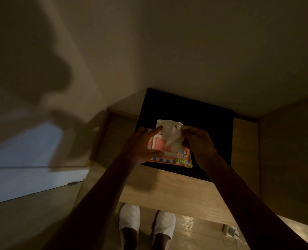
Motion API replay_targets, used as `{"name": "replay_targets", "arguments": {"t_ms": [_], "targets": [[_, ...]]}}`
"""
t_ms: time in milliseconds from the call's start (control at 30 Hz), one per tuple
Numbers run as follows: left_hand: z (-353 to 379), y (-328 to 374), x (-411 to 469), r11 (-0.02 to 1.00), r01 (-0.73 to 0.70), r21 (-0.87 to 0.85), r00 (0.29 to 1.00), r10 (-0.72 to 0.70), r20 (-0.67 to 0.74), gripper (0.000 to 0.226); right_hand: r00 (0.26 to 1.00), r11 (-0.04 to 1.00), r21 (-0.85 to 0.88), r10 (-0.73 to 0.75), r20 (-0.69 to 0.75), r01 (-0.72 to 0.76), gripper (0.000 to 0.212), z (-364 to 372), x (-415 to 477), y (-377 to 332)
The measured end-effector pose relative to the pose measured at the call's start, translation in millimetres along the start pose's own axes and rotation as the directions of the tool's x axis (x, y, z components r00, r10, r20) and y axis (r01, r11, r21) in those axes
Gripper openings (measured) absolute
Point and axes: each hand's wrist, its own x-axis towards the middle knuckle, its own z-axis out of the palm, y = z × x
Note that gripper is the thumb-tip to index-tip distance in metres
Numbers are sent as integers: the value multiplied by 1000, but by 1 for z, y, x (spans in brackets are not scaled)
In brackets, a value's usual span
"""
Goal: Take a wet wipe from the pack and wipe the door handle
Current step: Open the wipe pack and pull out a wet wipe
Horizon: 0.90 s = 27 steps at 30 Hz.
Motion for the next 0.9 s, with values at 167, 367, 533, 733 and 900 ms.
{"name": "replay_targets", "arguments": {"t_ms": [167, 367, 533, 733, 900], "targets": [[3, -4, 1, 1000, -4, -7, 1000, 4, 2, 88, 999, 992, 126, 24, 44, -29, 29, 1, -6, -3], [6, -7, 3, 1000, -13, -14, 1000, 13, 4, 88, 983, 990, 127, 40, 180, -64, 20, -3, -5, -5], [6, -6, 4, 1000, -9, -5, 1000, 9, 13, 90, 996, 995, 93, 17, 91, -25, 16, 0, -2, -6], [6, -7, 4, 1000, -16, -19, 1000, 16, 14, 92, 999, 997, 77, -28, -40, 31, 24, 5, -1, -9], [5, -6, 5, 998, -2, -56, 1000, 3, 20, 92, 991, 991, 39, -127, -47, 129, 18, 7, -12, -15]]}}
